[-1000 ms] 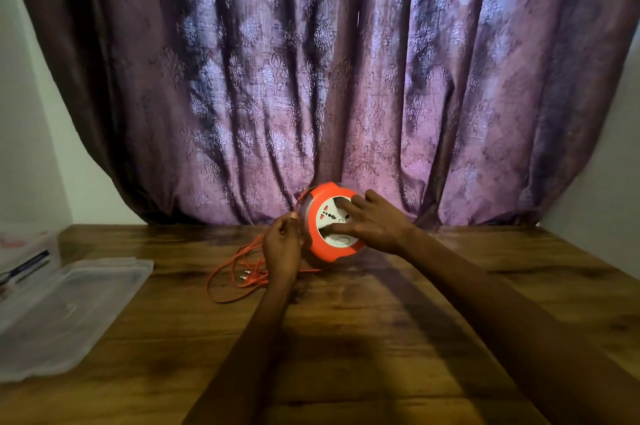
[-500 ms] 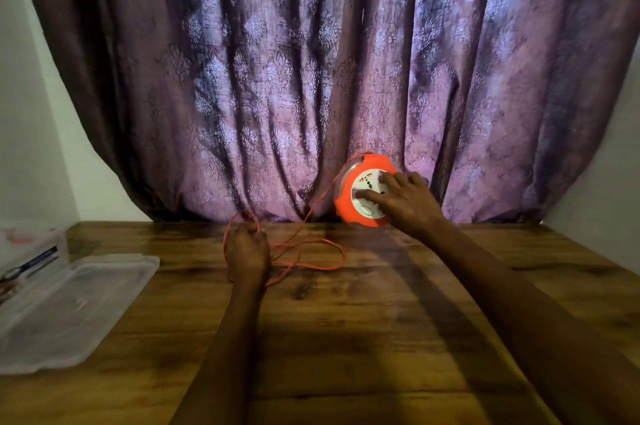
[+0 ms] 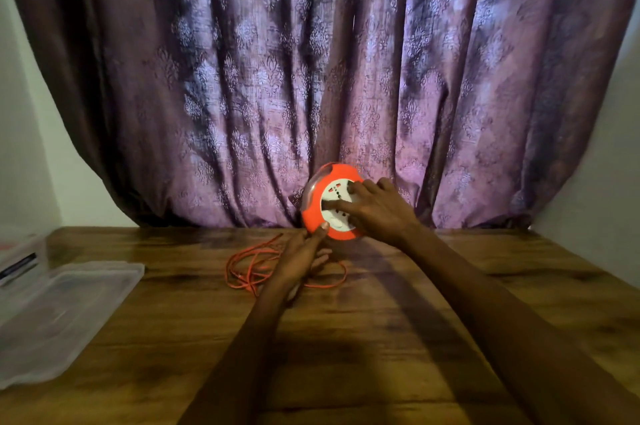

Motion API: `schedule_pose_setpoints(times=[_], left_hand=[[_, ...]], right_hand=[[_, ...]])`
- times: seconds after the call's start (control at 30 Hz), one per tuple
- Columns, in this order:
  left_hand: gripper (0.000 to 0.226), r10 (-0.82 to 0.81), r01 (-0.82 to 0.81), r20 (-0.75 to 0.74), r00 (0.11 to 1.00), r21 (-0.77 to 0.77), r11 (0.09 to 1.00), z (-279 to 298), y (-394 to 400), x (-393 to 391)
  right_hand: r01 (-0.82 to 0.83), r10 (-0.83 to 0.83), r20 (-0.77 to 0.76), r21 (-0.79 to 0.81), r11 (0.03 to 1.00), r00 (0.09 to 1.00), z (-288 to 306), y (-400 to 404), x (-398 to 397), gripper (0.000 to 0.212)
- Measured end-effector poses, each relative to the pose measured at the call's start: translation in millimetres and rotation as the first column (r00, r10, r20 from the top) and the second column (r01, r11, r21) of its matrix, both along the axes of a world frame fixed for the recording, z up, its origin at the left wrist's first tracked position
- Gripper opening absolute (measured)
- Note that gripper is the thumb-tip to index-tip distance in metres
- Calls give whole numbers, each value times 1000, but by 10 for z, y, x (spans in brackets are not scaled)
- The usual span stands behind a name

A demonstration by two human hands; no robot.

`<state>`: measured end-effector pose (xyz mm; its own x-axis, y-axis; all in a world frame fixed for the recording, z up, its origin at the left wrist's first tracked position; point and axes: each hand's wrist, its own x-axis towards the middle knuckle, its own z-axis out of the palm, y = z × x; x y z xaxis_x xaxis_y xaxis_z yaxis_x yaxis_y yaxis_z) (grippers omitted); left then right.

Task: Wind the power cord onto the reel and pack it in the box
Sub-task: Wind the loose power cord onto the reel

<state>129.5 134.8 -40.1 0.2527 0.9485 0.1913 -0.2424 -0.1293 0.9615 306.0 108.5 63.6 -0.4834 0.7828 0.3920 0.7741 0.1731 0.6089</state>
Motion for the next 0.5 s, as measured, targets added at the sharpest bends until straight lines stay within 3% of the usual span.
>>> schedule_pose_setpoints(times=[0.1, 0.17, 0.33, 0.5], left_hand=[[50, -67, 68, 305, 950, 6, 998, 46, 2, 8], [55, -23, 25, 413, 910, -1, 1000, 66, 5, -3], [72, 235, -257, 283, 930, 43, 965, 28, 53, -85], [78, 232, -265, 227, 946, 126, 956, -33, 77, -60]], right_hand=[[-118, 118, 116, -6, 993, 986, -4, -13, -24, 49], [-184, 182, 159, -4, 983, 970, -44, -25, -20, 47], [-192, 186, 227, 6, 981, 956, -109, -60, 22, 48], [-200, 181, 284, 38, 979, 942, -159, -40, 22, 50]])
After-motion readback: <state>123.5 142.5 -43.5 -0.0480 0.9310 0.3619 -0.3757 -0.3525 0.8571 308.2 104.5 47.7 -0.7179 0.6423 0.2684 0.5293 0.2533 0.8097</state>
